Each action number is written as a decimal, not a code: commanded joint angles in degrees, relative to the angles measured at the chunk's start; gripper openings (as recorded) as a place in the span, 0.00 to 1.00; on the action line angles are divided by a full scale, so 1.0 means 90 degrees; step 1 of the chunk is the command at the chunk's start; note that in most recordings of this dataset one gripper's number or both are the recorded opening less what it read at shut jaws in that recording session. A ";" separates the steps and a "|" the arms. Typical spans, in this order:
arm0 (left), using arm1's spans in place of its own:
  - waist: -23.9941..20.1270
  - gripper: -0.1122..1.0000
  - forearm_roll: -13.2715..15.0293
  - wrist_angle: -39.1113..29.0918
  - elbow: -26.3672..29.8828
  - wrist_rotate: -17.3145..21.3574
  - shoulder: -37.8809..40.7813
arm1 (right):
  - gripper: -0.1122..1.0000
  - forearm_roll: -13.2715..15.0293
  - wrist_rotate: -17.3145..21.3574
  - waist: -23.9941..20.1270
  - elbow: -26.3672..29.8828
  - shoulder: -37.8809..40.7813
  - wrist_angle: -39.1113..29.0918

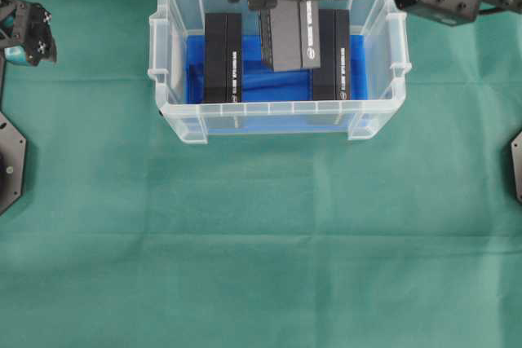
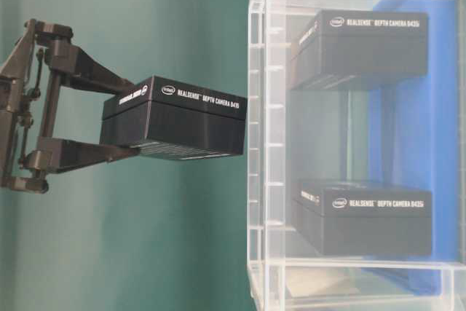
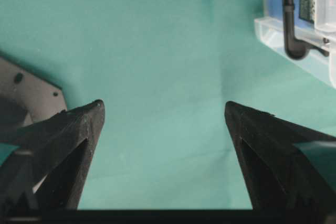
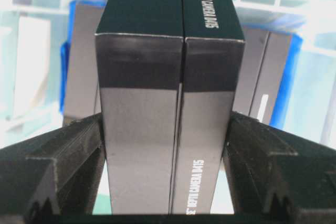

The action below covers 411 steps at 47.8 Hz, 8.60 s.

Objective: Take out the box from the case.

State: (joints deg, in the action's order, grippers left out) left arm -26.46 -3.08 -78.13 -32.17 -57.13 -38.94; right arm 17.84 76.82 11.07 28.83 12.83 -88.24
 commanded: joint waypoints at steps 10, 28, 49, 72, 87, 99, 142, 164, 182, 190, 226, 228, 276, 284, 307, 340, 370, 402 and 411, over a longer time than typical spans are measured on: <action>-0.0039 0.95 -0.0029 0.0010 0.0049 0.0039 -0.0020 | 0.71 0.0049 0.0244 -0.0439 0.0215 -0.0322 -0.0186; -0.0039 0.95 -0.0029 0.0010 0.0039 0.0059 -0.0029 | 0.71 0.0068 0.0840 -0.1133 0.0254 -0.0322 -0.0586; -0.0039 0.95 -0.0029 0.0010 0.0029 0.0068 -0.0039 | 0.71 0.0186 0.2236 -0.2246 0.0254 -0.0264 -0.0840; -0.0039 0.95 -0.0029 0.0010 0.0029 0.0068 -0.0049 | 0.71 0.0156 0.3438 -0.3184 0.0254 -0.0137 -0.0840; -0.0039 0.95 -0.0029 0.0010 0.0029 0.0049 -0.0049 | 0.71 0.0059 0.3359 -0.3115 0.0176 0.0039 -0.0840; -0.0039 0.95 -0.0029 0.0010 0.0029 0.0049 -0.0049 | 0.71 -0.0215 0.3408 -0.3057 -0.0244 0.0156 -0.0615; -0.0039 0.95 -0.0029 0.0010 0.0000 0.0088 -0.0049 | 0.71 -0.1025 0.3857 -0.2783 -0.2812 0.0166 0.2246; -0.0039 0.95 -0.0029 0.0000 0.0000 0.0088 -0.0029 | 0.71 -0.1367 0.3828 -0.2725 -0.3174 0.0303 0.2969; -0.0039 0.95 -0.0029 0.0010 0.0000 0.0088 -0.0029 | 0.71 -0.1338 0.3701 -0.2715 -0.3174 0.0303 0.3086; -0.0039 0.95 -0.0020 0.0010 -0.0010 0.0088 -0.0039 | 0.71 -0.1328 0.3711 -0.2754 -0.3174 0.0303 0.3066; -0.0039 0.95 -0.0029 0.0029 -0.0020 0.0098 -0.0049 | 0.96 -0.1074 0.3838 -0.2764 -0.3047 0.0303 0.2832; -0.0039 0.95 -0.0029 0.0020 -0.0020 0.0088 -0.0059 | 0.95 -0.1016 0.3828 -0.2764 -0.3047 0.0303 0.2832; -0.0078 0.95 -0.0029 0.0029 -0.0010 0.0059 -0.0049 | 0.94 -0.0479 0.3730 -0.2676 -0.2246 -0.0293 0.1416; -0.0078 0.95 -0.0029 0.0029 -0.0020 0.0059 -0.0059 | 0.94 -0.0420 0.3564 -0.2656 -0.1895 -0.0322 0.1211; -0.0107 0.95 -0.0029 0.0029 -0.0010 0.0059 -0.0059 | 0.94 -0.0420 0.3389 -0.2637 -0.1494 -0.0332 0.0723; -0.0107 0.95 -0.0020 0.0020 -0.0020 0.0059 -0.0068 | 0.94 -0.0781 0.3223 -0.2842 -0.3125 -0.1826 0.0146; -0.0107 0.95 -0.0020 0.0010 -0.0020 0.0010 -0.0059 | 0.94 -0.0791 0.3252 -0.3135 -0.5791 -0.4805 0.0068; -0.0107 0.95 -0.0020 0.0029 0.0010 0.0010 -0.0010 | 0.94 -0.0488 0.1777 -0.1494 -0.6406 -0.5195 0.0420; -0.0107 0.95 -0.0020 0.0029 0.0010 0.0010 0.0000 | 0.94 -0.0518 0.0557 -0.0254 -0.6416 -0.5205 0.0645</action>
State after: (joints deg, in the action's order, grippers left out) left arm -27.25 -3.08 -78.13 -32.87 -56.95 -38.94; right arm 13.18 84.55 4.66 -29.53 -33.66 -83.32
